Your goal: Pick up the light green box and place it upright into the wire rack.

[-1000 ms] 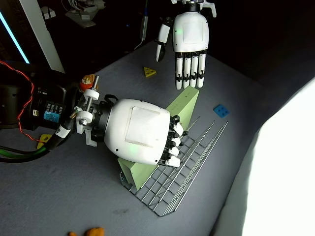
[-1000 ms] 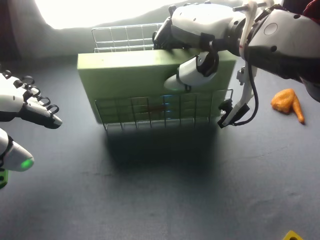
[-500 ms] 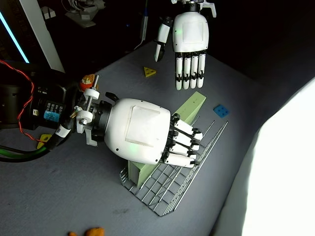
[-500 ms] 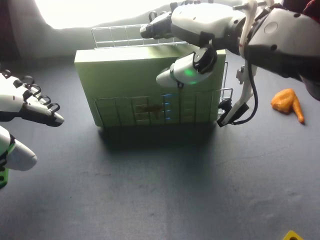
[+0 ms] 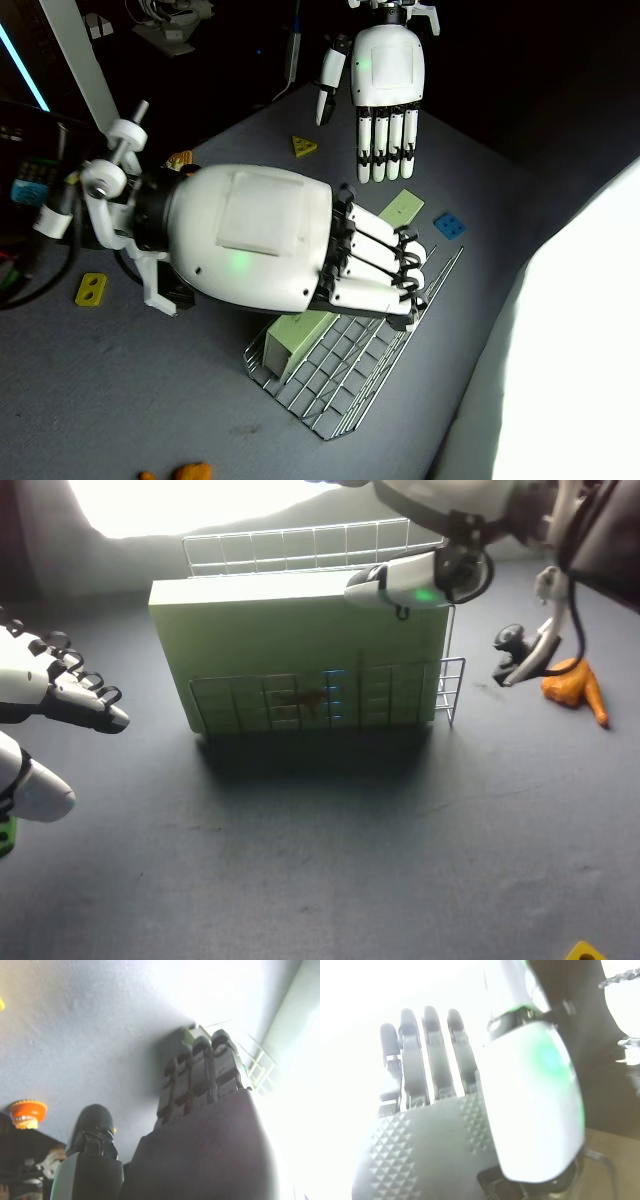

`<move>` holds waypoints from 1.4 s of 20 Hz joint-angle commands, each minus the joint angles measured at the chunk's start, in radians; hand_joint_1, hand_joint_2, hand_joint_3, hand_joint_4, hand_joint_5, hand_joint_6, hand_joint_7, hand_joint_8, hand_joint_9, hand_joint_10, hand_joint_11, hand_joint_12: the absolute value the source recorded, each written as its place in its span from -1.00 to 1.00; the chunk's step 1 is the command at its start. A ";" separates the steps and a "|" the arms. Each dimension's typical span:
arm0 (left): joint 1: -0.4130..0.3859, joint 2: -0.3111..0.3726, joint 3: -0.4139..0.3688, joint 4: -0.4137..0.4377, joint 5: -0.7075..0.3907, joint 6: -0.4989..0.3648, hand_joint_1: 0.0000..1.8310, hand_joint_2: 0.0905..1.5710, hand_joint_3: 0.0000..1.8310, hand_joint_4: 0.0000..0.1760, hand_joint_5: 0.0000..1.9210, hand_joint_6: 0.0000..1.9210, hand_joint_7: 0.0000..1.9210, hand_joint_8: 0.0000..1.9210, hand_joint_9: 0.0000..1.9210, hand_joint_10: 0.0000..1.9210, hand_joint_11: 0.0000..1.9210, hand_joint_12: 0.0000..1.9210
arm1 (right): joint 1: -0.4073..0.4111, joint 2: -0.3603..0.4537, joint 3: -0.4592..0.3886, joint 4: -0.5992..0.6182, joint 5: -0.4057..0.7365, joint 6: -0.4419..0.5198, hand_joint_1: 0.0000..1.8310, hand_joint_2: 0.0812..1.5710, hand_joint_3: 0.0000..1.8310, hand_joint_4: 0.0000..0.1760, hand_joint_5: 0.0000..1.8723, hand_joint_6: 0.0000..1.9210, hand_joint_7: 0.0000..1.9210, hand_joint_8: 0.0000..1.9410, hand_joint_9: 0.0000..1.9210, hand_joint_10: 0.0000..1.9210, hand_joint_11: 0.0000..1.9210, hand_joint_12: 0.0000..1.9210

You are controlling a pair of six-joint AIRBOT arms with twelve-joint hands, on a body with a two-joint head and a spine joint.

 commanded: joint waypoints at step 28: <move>-0.008 0.005 0.018 0.011 0.061 0.004 -0.87 0.64 -1.00 -1.00 -0.34 -0.98 -0.22 -0.97 -0.33 -0.94 -1.00 0.02 | -0.030 0.553 -0.438 -0.299 -0.045 0.129 -0.71 0.47 -1.00 -1.00 -0.18 -0.48 0.01 -0.82 -0.32 -0.12 -0.73 0.54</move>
